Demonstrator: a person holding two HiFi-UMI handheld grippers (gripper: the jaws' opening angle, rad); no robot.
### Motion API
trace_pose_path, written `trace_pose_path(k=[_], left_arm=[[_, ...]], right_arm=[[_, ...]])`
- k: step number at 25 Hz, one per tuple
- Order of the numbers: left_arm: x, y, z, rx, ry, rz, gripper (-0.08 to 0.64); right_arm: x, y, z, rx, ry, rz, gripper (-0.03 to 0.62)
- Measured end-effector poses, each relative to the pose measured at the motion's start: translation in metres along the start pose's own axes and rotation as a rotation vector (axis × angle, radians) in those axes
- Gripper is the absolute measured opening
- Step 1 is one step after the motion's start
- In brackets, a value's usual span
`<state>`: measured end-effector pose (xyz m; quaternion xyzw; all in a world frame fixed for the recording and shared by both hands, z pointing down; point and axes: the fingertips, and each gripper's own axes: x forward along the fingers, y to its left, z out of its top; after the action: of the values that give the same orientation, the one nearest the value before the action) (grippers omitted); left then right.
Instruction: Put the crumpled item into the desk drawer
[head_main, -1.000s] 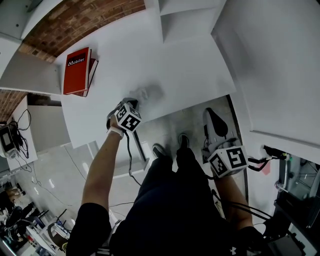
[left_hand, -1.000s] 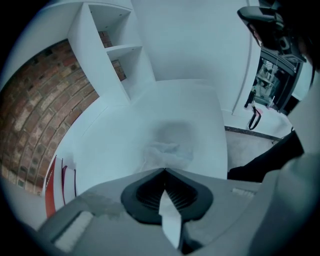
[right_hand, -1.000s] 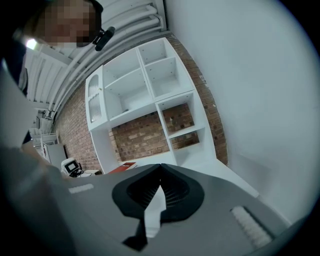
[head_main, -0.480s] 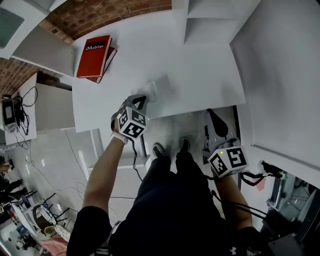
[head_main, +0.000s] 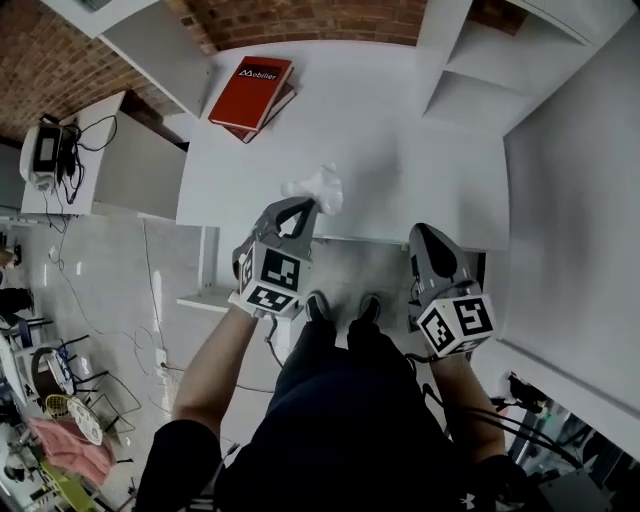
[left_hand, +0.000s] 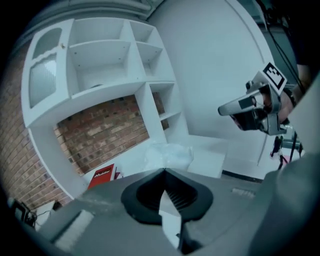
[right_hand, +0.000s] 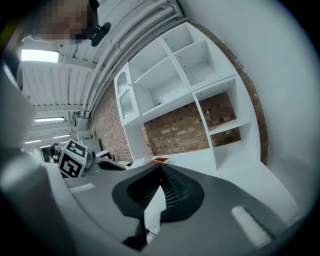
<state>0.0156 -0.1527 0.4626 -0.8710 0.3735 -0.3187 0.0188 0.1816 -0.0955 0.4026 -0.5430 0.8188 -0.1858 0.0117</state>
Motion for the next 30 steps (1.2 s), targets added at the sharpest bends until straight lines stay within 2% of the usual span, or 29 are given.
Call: trace_pose_path(k=[5, 7, 12, 16, 18, 24, 30], left_arm=[[-0.062, 0.02, 0.023, -0.099, -0.1, 0.147, 0.002], [-0.087, 0.028, 0.023, -0.163, -0.125, 0.209, 0.002], [-0.148, 0.044, 0.0, -0.319, -0.159, 0.365, 0.002], [-0.193, 0.056, -0.026, -0.433, -0.181, 0.488, 0.002], [-0.21, 0.062, -0.037, -0.459, -0.184, 0.526, 0.002], [-0.237, 0.087, -0.062, -0.453, -0.162, 0.534, 0.002], [-0.24, 0.099, -0.085, -0.347, -0.118, 0.449, 0.002]], right_arm=[[0.021, 0.03, 0.003, -0.024, 0.028, 0.121, 0.002], [0.03, 0.043, 0.004, -0.035, 0.04, 0.169, 0.002], [0.049, 0.078, 0.003, -0.079, 0.04, 0.26, 0.002], [0.061, 0.104, 0.006, -0.125, 0.008, 0.298, 0.002], [0.067, 0.116, 0.007, -0.141, -0.002, 0.307, 0.002], [0.09, 0.157, 0.009, -0.15, 0.011, 0.335, 0.002], [0.1, 0.184, -0.002, -0.143, 0.033, 0.318, 0.002]])
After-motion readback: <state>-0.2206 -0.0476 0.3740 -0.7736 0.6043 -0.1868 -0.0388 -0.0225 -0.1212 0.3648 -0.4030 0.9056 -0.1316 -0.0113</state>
